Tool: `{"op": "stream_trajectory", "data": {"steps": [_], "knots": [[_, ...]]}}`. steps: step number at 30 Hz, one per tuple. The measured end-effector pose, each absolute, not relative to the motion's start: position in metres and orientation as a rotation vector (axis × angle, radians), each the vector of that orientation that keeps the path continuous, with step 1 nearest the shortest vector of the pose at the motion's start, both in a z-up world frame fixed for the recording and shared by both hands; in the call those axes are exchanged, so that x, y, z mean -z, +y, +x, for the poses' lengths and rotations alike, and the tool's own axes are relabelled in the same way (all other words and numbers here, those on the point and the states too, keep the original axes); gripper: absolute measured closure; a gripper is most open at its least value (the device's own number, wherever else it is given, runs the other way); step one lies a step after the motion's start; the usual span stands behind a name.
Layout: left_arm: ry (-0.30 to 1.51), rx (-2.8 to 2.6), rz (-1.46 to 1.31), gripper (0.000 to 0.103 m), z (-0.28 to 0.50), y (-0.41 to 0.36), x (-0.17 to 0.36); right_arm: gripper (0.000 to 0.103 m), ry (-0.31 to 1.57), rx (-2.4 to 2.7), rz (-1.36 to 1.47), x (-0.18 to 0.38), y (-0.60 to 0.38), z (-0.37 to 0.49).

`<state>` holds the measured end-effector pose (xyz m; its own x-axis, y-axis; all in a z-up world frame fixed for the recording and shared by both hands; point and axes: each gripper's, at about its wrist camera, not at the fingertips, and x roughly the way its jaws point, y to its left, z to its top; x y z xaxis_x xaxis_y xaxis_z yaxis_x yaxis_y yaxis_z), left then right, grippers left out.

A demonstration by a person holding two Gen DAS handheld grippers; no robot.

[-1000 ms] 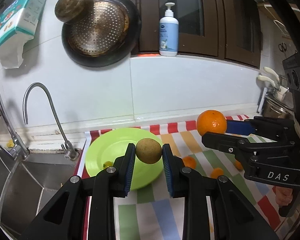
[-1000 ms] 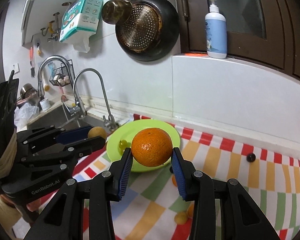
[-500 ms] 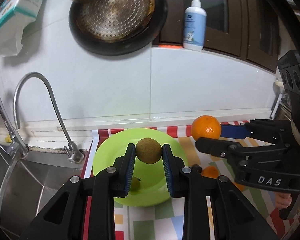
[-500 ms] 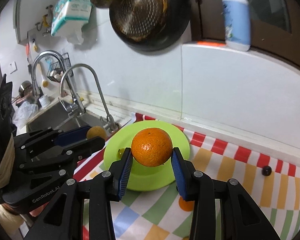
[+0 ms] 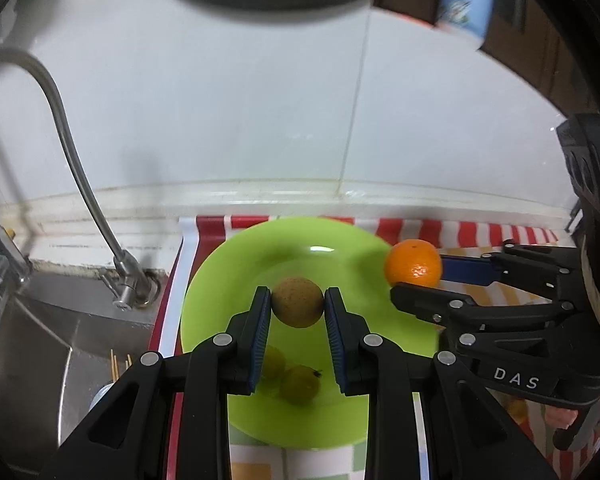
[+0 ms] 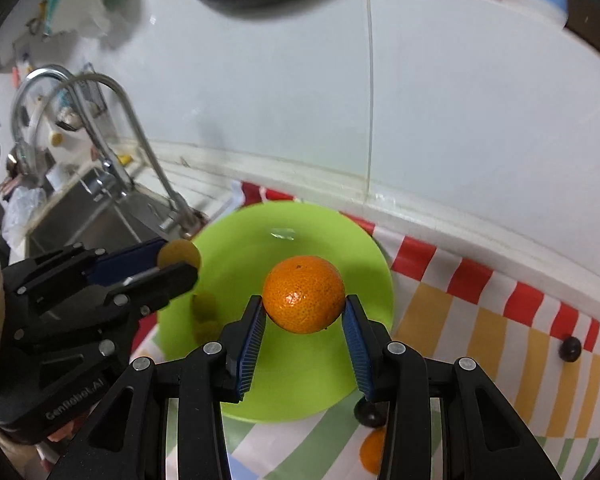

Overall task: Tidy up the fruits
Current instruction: 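Carry the orange and brown fruit over the green plate and open the left tool, then lower the orange onto the plate, open the right tool, withdraw both tools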

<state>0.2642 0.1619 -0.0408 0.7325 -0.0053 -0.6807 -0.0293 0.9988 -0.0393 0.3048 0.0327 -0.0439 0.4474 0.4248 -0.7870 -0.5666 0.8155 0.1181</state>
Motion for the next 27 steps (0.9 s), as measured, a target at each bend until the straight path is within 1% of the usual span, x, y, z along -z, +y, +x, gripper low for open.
{"op": "stream_trajectory", "data": {"steps": [8,15,20,22,27], "knots": [[0.848,-0.031,-0.051,0.076,0.293,0.172,0.068,0.062,1.017,-0.611,-0.167,0.074,0.044,0.332],[0.877,-0.031,-0.058,0.076,0.301,0.174,0.076,0.062,1.071,-0.603,-0.141,0.09,0.046,0.343],[0.867,-0.04,-0.053,0.074,0.301,0.172,0.072,0.061,1.07,-0.611,-0.13,0.089,0.046,0.342],[0.866,-0.05,-0.053,0.072,0.299,0.172,0.068,0.059,1.049,-0.614,-0.116,0.084,0.043,0.339],[0.844,-0.046,-0.056,0.072,0.286,0.165,0.049,0.058,1.008,-0.614,-0.089,0.064,0.034,0.331]]}}
